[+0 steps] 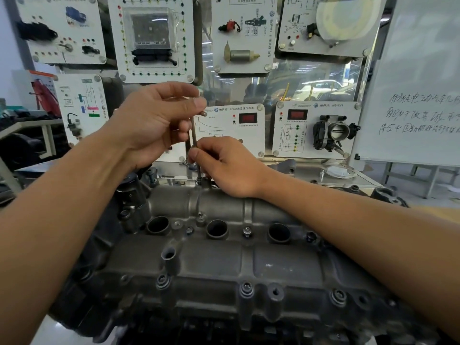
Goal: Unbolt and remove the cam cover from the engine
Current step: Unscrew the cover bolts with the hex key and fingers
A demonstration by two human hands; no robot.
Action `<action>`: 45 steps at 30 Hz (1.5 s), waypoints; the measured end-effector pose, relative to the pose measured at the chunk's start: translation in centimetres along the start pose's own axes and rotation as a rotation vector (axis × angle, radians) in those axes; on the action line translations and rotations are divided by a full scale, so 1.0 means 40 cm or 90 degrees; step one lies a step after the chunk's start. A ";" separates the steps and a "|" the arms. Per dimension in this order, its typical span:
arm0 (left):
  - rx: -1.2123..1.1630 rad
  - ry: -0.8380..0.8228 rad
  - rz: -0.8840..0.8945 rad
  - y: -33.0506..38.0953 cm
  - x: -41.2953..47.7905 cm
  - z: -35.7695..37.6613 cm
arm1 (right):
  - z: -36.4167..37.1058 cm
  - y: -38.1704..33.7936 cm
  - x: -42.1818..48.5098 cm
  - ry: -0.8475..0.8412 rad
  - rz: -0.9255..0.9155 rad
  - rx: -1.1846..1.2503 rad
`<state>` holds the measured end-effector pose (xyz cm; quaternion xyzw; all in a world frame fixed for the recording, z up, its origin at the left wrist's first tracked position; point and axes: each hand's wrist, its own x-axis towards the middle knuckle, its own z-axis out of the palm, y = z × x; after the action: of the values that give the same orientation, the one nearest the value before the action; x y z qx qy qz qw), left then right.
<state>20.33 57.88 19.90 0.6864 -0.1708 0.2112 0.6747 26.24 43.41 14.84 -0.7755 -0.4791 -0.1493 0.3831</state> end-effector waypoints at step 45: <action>0.229 0.049 -0.066 -0.007 0.002 0.024 | 0.000 -0.006 -0.001 0.003 -0.005 0.005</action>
<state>20.59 56.95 19.71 0.7951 -0.0688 0.2292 0.5572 26.00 43.46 14.91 -0.7717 -0.4820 -0.1503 0.3868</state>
